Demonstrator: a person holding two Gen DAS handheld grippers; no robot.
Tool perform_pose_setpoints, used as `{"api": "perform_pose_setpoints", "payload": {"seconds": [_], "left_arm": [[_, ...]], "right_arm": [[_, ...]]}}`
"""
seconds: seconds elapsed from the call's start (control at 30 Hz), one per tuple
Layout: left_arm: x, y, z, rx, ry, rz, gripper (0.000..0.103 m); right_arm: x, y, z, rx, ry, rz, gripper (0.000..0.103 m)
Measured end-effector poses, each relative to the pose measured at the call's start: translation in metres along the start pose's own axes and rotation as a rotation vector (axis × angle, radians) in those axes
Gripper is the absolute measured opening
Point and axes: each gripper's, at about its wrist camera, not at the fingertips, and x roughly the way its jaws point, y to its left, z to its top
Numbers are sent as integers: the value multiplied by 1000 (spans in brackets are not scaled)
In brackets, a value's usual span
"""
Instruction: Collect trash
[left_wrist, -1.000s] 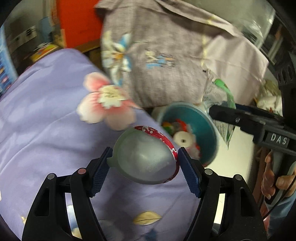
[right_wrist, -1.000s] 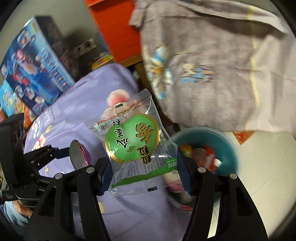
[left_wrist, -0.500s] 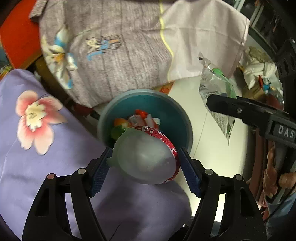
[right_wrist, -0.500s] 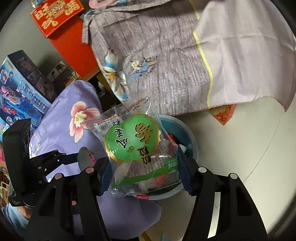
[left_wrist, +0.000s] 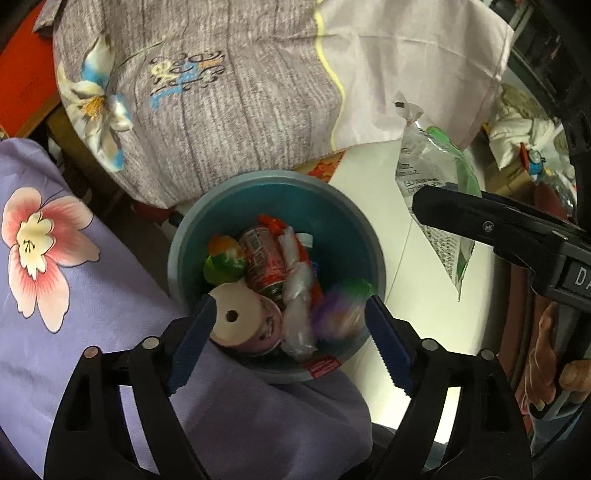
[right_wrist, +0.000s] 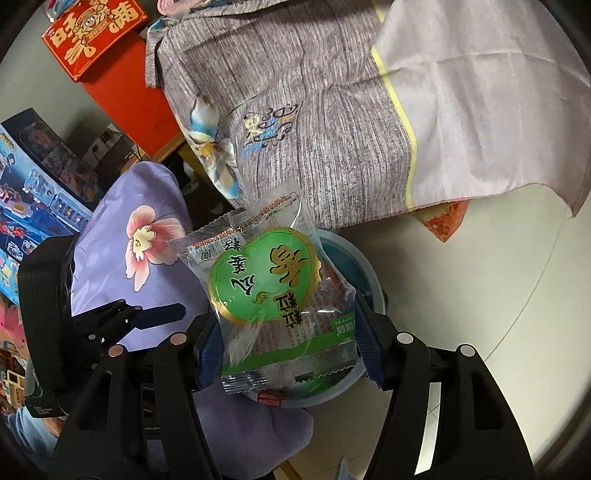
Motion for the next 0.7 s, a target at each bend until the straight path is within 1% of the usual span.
{"api": "perform_pose_setpoints", "payload": {"seconds": [0.07, 0.23, 0.27, 0.47, 0.53, 0.6, 0.7], "left_arm": [[-4, 5, -2, -15, -10, 7, 90], [-11, 15, -9, -38, -13, 24, 91], [-14, 18, -12, -47, -15, 30, 92], [-22, 31, -21, -82, -26, 48, 93], [-24, 34, -23, -87, -31, 56, 93], [-28, 37, -26, -94, -39, 56, 93], [-33, 41, -29, -100, -48, 58, 93]], "right_arm": [[3, 3, 0, -5, 7, 3, 60], [14, 10, 2, -20, 28, 9, 61], [16, 13, 2, -24, 32, 10, 63], [26, 29, 2, -67, 53, 8, 63], [29, 34, 2, -74, 61, 10, 66], [31, 37, 2, -68, 69, 20, 71], [30, 41, 2, -60, 67, 15, 72]]}}
